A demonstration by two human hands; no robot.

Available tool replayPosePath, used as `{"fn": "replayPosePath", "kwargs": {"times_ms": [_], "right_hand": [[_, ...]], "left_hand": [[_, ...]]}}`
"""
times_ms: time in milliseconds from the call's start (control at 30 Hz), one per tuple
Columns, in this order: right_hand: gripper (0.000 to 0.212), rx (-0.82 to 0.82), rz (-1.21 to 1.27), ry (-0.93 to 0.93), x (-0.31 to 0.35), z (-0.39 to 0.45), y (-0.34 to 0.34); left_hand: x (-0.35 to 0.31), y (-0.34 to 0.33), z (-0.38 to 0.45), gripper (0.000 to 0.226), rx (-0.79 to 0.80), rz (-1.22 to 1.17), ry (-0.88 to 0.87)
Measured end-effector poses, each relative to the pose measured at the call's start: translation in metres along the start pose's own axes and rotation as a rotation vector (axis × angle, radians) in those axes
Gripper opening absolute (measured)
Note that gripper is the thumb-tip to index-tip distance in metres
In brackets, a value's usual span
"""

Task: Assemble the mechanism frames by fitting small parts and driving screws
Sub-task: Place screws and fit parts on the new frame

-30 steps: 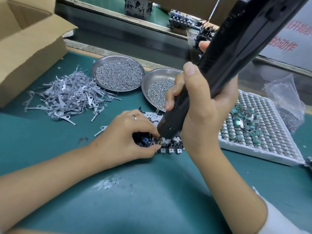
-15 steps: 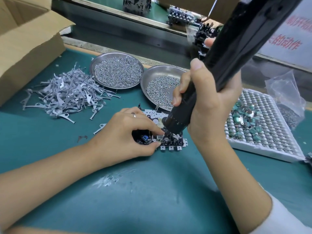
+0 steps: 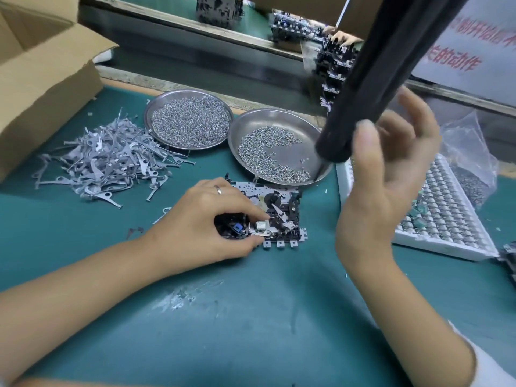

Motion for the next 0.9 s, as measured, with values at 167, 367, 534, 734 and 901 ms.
{"fn": "replayPosePath", "kwargs": {"times_ms": [167,367,534,734,901], "right_hand": [[0.012,0.169,-0.418,-0.03,-0.012,-0.046,0.0],[0.034,0.923,-1.018,0.25,-0.021,-0.098,-0.071],[0.019,0.918,-0.925,0.248,-0.008,-0.104,-0.055],[0.058,0.706,-0.999,-0.019,-0.008,-0.091,-0.027],[0.086,0.782,-1.157,-0.227,-0.028,-0.093,-0.026]], "left_hand": [[0.009,0.01,0.001,0.017,-0.143,-0.167,0.109],[0.033,0.039,0.0,0.021,-0.466,-0.218,0.252],[0.027,0.036,0.001,0.02,-0.457,-0.14,0.183],[0.007,0.03,0.0,0.022,-0.423,0.016,0.006],[-0.024,0.012,-0.005,0.03,-0.323,0.245,-0.278]]}}
Point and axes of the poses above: each hand's wrist, its own z-axis towards the middle knuckle, its own y-axis out of the back of the hand, x = y × z, the point moved 7 cm from there along z, towards the middle knuckle, and after that the axes turned 1 degree about x, right-handed, at the moved point
